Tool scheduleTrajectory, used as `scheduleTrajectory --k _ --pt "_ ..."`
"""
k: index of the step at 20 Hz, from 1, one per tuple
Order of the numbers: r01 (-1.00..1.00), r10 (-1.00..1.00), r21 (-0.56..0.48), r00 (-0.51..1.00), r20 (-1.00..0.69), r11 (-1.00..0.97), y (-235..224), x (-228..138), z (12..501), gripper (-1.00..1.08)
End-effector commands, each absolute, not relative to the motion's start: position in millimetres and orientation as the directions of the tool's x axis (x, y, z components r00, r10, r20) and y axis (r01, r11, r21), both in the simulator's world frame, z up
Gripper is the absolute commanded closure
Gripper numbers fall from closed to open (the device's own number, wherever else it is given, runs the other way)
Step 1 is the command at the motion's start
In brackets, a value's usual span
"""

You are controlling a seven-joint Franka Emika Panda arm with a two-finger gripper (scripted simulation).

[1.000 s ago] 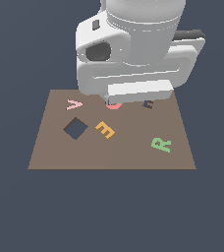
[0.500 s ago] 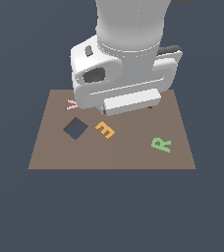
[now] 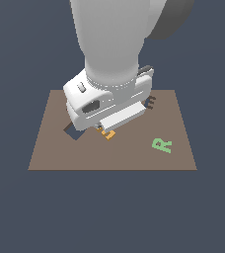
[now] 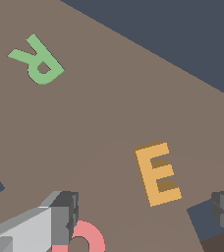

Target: Insert a designated object into the corresponding slot on a board.

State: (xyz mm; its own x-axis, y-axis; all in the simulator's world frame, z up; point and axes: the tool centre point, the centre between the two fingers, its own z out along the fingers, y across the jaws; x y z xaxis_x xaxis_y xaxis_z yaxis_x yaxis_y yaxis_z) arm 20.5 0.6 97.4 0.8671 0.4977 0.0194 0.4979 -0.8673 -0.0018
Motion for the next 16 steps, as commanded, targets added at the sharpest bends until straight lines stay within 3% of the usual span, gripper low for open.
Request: scheduleTrajectory --k 1,16 --pt "0.553 0.553 -0.001 0.833 0.016 -0.833 -5 23 86 -0.92" --pt "0.707 0.707 0.000 0.707 0.000 -0.707 -22 33 50 -0.92"
